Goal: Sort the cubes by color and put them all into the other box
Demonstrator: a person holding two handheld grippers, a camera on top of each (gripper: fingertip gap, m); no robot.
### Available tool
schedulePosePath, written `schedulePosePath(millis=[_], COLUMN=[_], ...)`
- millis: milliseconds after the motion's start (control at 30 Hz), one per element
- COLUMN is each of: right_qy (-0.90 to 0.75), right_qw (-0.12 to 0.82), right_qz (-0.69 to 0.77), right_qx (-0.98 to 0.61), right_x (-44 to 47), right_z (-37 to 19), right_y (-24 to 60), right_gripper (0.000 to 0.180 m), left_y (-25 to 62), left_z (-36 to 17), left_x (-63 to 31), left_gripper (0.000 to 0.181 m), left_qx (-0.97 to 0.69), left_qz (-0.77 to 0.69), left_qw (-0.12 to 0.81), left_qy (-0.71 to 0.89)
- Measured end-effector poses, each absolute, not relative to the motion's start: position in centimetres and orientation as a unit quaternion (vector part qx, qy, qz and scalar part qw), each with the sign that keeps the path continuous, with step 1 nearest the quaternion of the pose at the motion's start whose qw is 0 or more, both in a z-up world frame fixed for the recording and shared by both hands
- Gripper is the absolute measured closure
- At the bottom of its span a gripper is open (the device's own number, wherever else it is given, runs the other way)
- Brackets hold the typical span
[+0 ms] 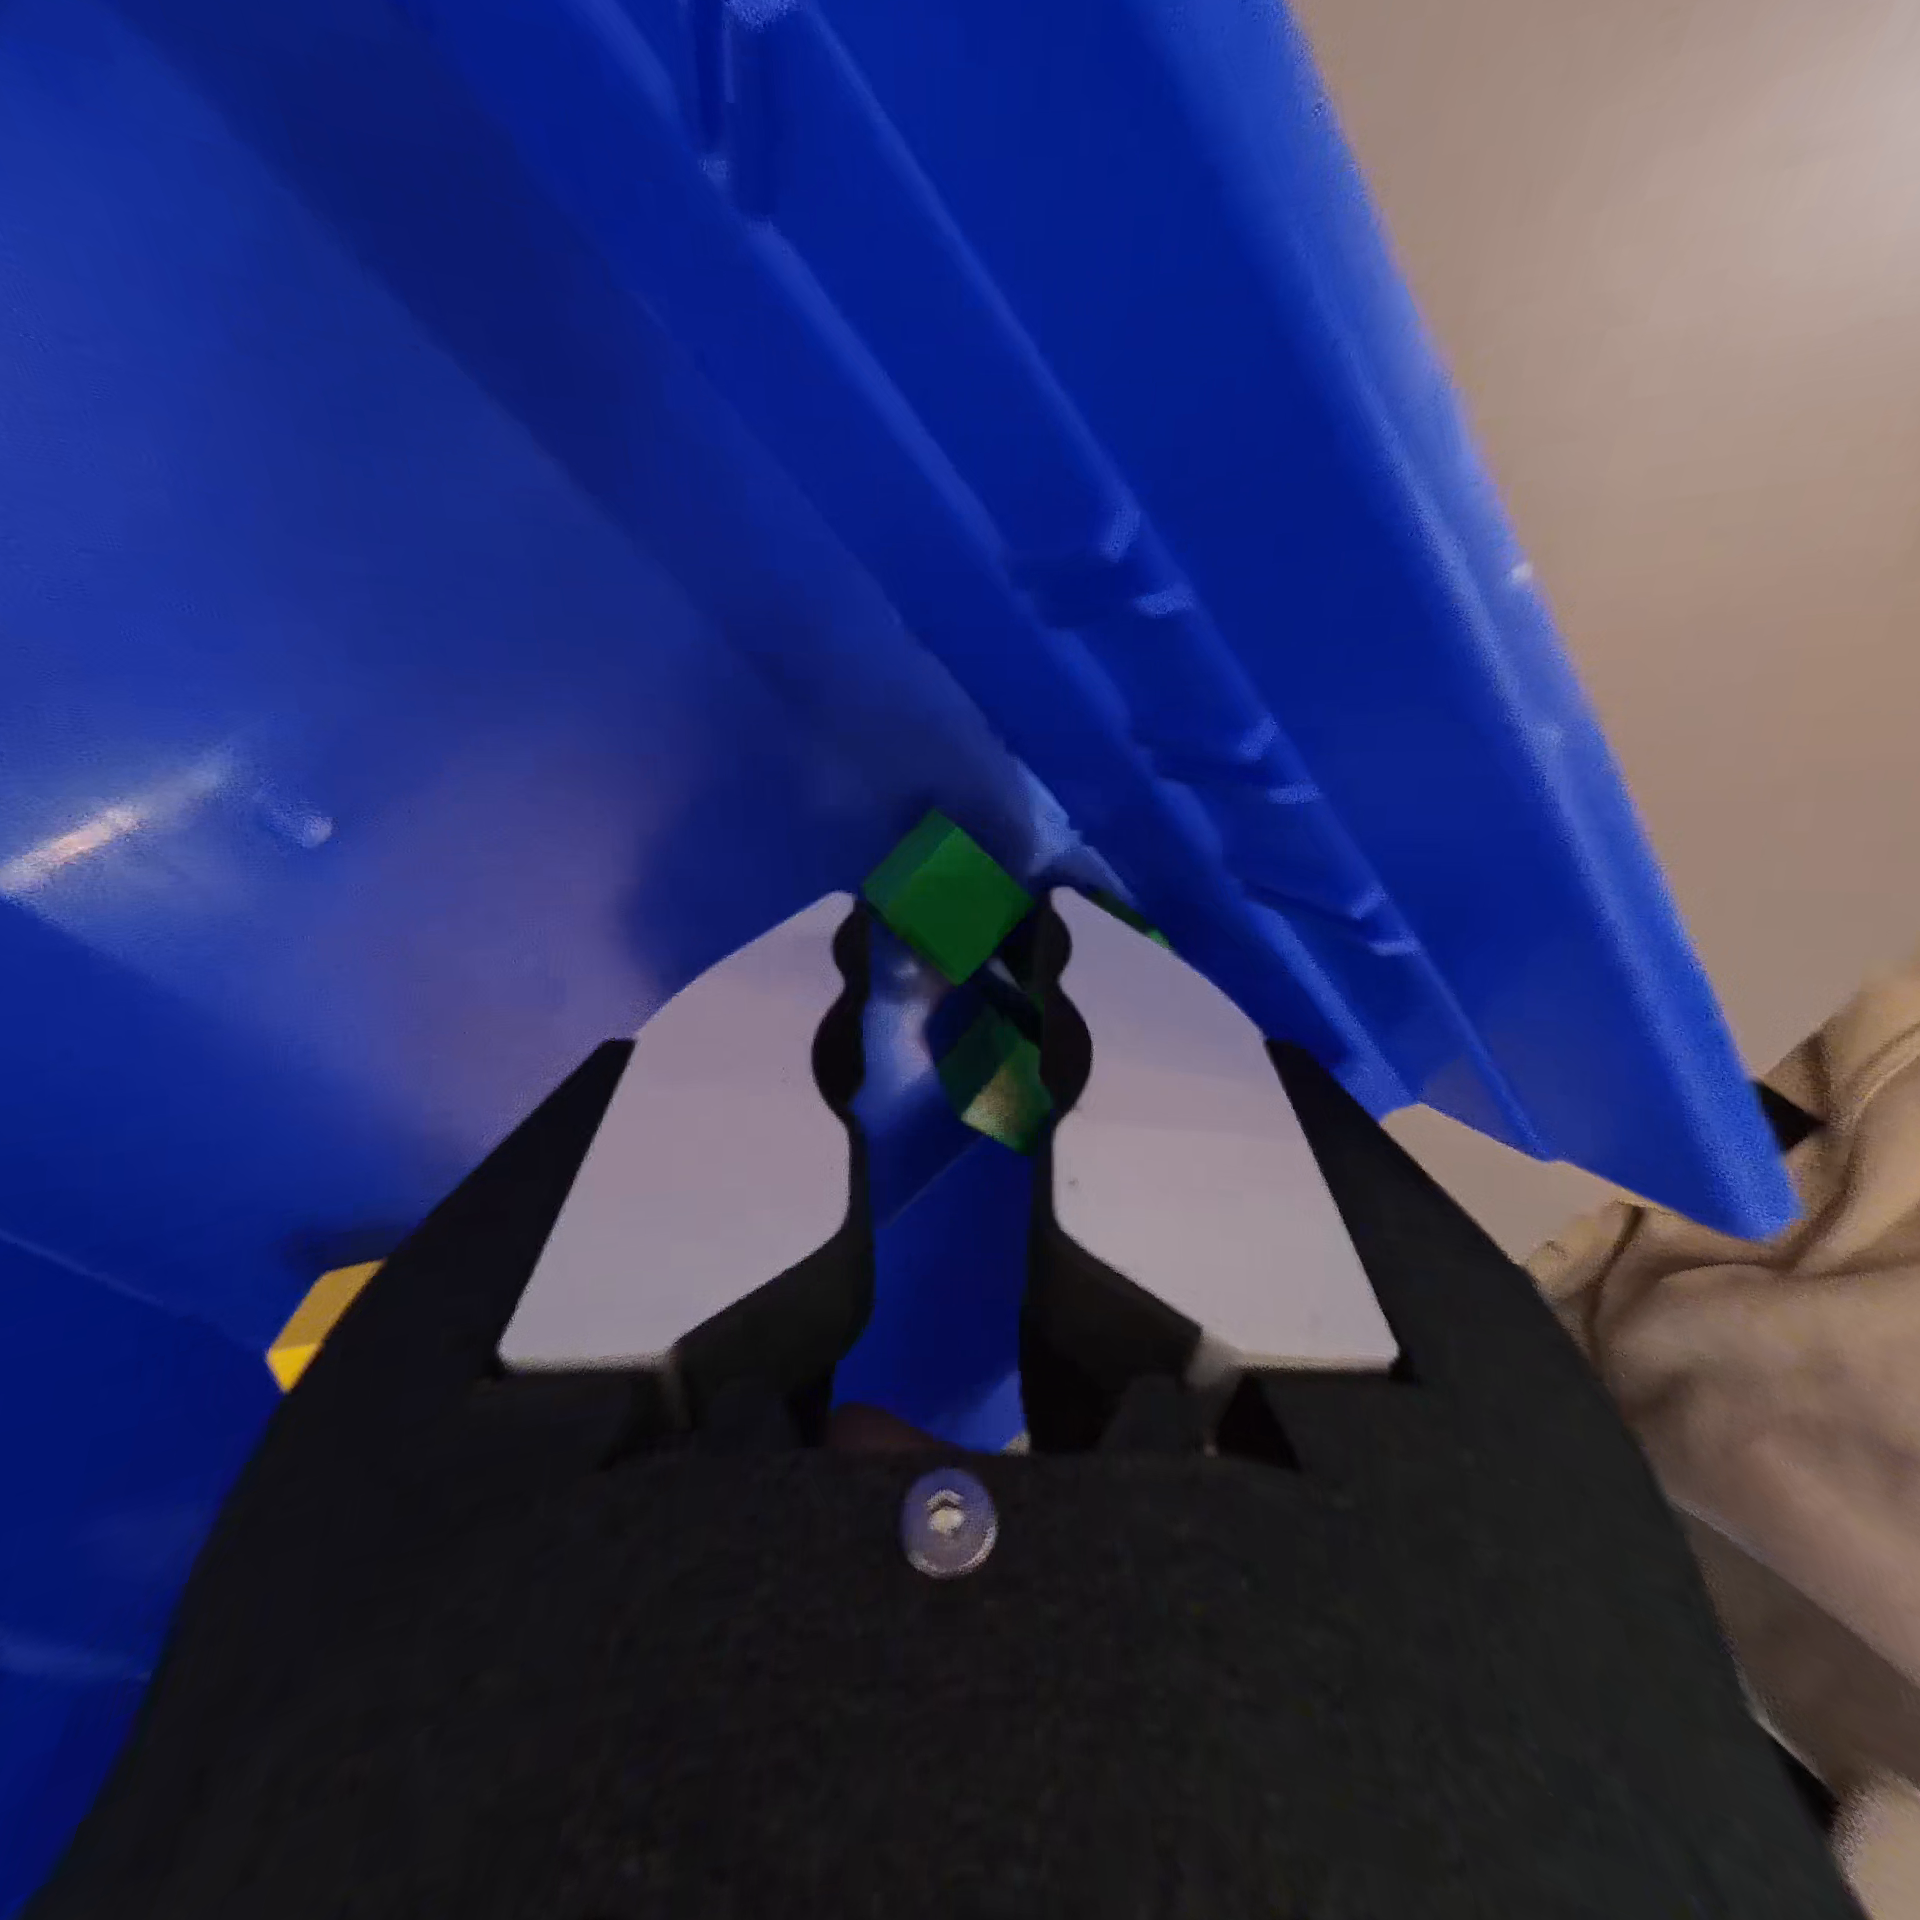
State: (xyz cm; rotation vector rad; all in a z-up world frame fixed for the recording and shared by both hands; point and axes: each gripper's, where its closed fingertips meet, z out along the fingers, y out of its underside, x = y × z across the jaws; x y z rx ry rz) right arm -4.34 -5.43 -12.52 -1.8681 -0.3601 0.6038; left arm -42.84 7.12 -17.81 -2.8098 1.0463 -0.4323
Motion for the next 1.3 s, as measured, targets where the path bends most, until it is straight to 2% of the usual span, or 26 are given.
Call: schedulePosePath(millis=[167,267,500,667,800,967,1167,1300], right_qy=[-0.158,-0.154,-0.125,-0.1,-0.1,-0.079,-0.059,-0.053], right_qw=[0.541,0.546,0.564,0.519,0.399,0.224,0.15,0.151], right_qz=[0.246,0.241,0.249,0.357,0.567,0.757,0.805,0.801], right_qx=[-0.789,-0.787,-0.778,-0.77,-0.713,-0.609,-0.571,-0.577], right_x=[-4.4,-3.9,-1.7,-2.5,-7.6,-12.8,-15.6,-15.9], right_z=[-12.6,-12.5,-10.6,-9.6,-7.2,-4.0,-3.3,-4.1], right_y=[-5.5,-5.5,-4.5,-3.3,-2.8,-0.5,2.4,3.2], right_gripper=[0.141,0.142,0.142,0.14,0.136,0.135,0.134,0.131], left_y=[7.4,8.5,10.0,7.3,5.4,2.4,2.8,3.3], left_z=[-18.0,-16.9,-6.3,-5.3,-3.8,-1.0,-1.9,-3.6], left_x=[-43.6,-45.2,-46.9,-43.7,-36.4,-25.6,-17.4,-14.5], left_gripper=[0.152,0.151,0.152,0.152,0.152,0.152,0.152,0.152], left_qx=[-0.931,-0.935,-0.849,-0.781,-0.713,-0.618,-0.58,-0.579], left_qz=[-0.139,-0.11,-0.123,-0.162,-0.235,-0.376,-0.368,-0.383], left_qw=[0.061,0.106,0.431,0.511,0.523,0.485,0.46,0.43], left_qy=[0.331,0.32,0.279,0.319,0.404,0.491,0.563,0.577])
